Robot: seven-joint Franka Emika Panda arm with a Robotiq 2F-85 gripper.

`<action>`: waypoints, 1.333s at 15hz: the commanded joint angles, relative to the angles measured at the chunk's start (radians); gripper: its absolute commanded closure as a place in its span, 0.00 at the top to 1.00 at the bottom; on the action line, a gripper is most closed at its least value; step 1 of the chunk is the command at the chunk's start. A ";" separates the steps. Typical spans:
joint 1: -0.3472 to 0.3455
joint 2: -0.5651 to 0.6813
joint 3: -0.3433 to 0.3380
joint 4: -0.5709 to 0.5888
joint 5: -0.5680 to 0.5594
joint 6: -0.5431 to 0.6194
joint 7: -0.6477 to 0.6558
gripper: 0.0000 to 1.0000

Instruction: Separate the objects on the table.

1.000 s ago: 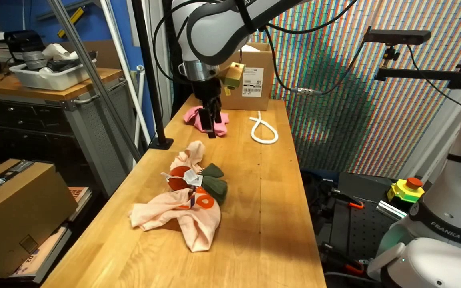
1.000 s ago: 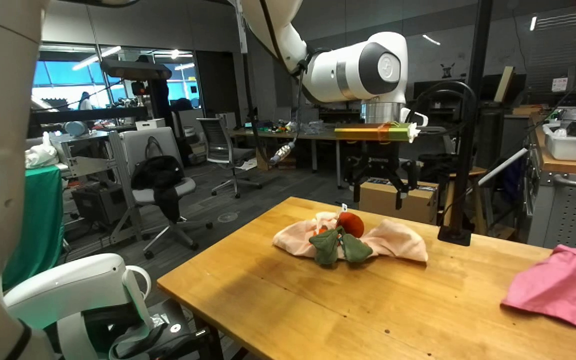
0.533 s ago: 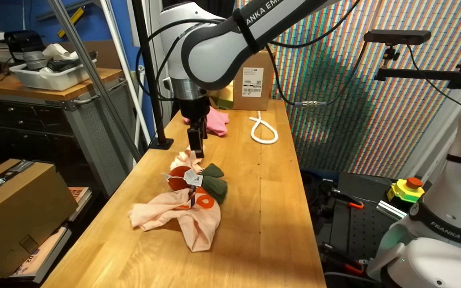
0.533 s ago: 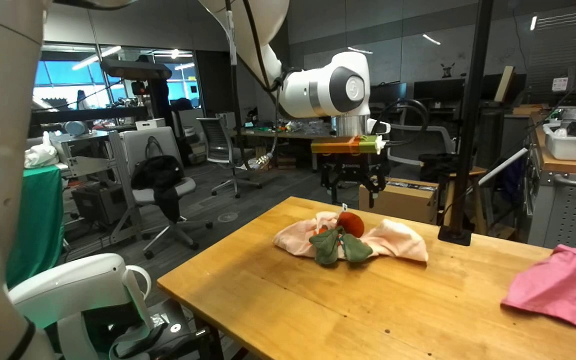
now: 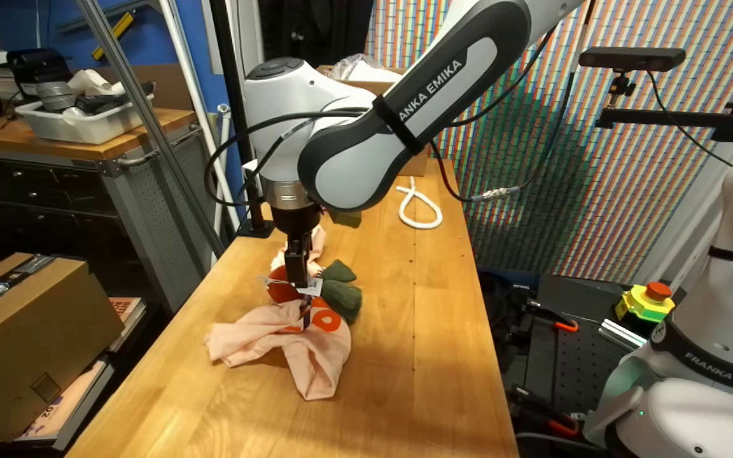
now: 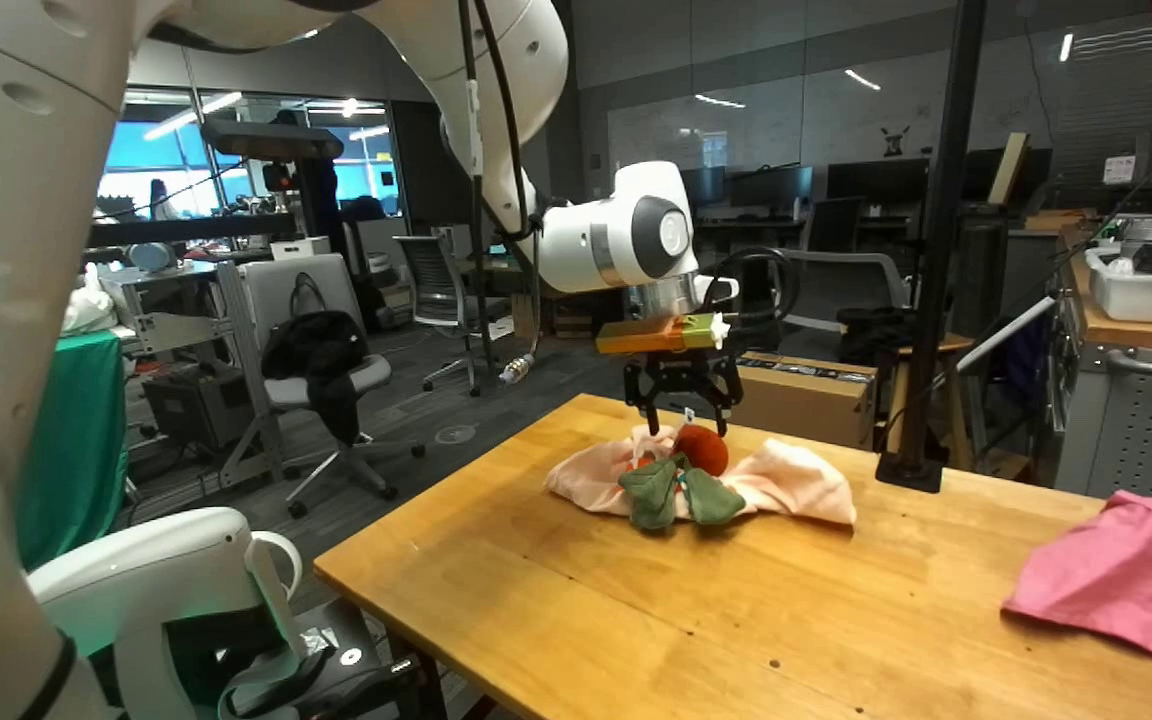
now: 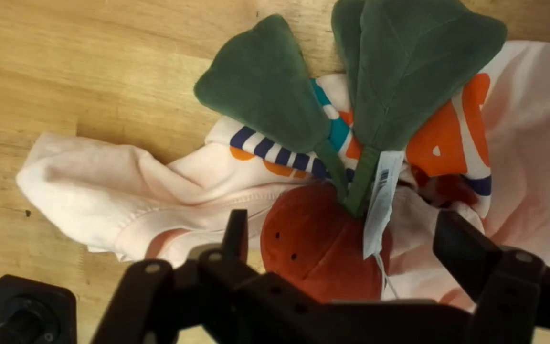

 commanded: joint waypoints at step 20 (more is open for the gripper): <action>0.026 0.141 -0.057 0.167 -0.049 0.154 0.064 1.00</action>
